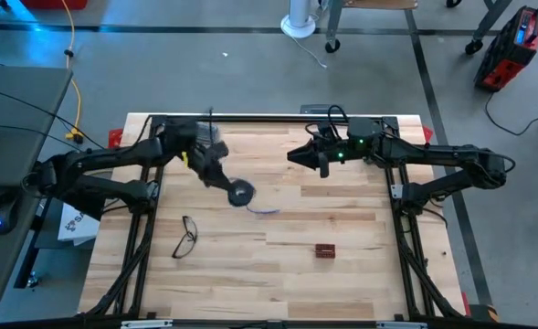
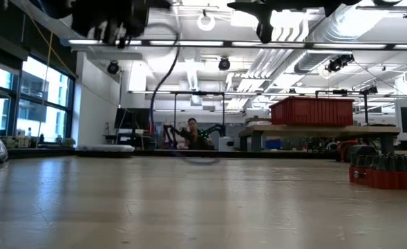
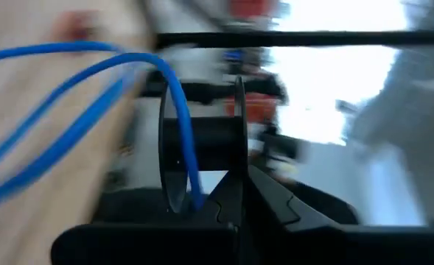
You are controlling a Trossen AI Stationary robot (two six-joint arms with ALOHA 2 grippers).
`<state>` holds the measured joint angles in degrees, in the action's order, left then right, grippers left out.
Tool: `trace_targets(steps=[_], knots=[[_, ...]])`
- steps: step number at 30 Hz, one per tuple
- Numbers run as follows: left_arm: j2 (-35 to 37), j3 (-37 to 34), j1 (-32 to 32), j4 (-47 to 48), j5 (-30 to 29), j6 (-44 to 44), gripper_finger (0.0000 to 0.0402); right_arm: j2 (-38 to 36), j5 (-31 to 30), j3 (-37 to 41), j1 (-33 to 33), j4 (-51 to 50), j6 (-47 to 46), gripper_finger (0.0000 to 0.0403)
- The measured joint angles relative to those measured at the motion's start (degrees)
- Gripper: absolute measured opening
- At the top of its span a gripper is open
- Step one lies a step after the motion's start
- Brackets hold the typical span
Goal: Coil cords
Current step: Uncoil the blue wire onto the spool
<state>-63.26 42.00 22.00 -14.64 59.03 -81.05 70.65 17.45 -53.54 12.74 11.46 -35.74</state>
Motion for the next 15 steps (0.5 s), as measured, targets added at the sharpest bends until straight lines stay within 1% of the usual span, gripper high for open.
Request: trace_targets(steps=[1,3,5,7,9,10,12,13,15], knots=[[-0.5,0.0,0.0,-8.7,0.4,-5.0,0.0000,0.0,0.0,0.0,0.0,0.0,0.0,0.0115],[-1.9,0.1,0.0,-24.7,-2.3,-15.5,0.0000,0.0,0.0,0.0,0.2,0.2,0.0,0.0115],[-3.5,0.3,0.5,-37.6,-7.9,-23.1,0.0000,-0.1,0.2,0.0,0.2,0.5,0.2,0.0115],[-4.8,1.8,1.6,-44.8,-14.8,-24.7,0.0000,-0.4,0.9,0.0,0.3,0.7,0.2,0.0115],[-5.5,3.9,3.0,-46.2,-20.2,-21.4,0.0000,-0.5,1.8,0.0,0.3,1.5,0.9,0.0115],[-5.8,4.9,3.9,-45.8,-21.5,-18.8,0.0000,-0.6,2.6,0.0,0.3,2.0,1.1,0.0115],[-6.3,6.7,5.8,-42.5,-21.1,-13.1,0.0000,-0.6,3.2,0.0,0.3,3.8,1.0,0.0115],[-6.3,7.5,6.8,-39.3,-20.2,-10.8,0.0000,-0.6,3.3,0.0,0.3,5.1,0.6,0.0115],[-6.0,8.7,8.3,-29.9,-17.7,-7.4,0.0000,-0.6,4.0,0.0,0.3,7.6,-0.1,0.0114]])
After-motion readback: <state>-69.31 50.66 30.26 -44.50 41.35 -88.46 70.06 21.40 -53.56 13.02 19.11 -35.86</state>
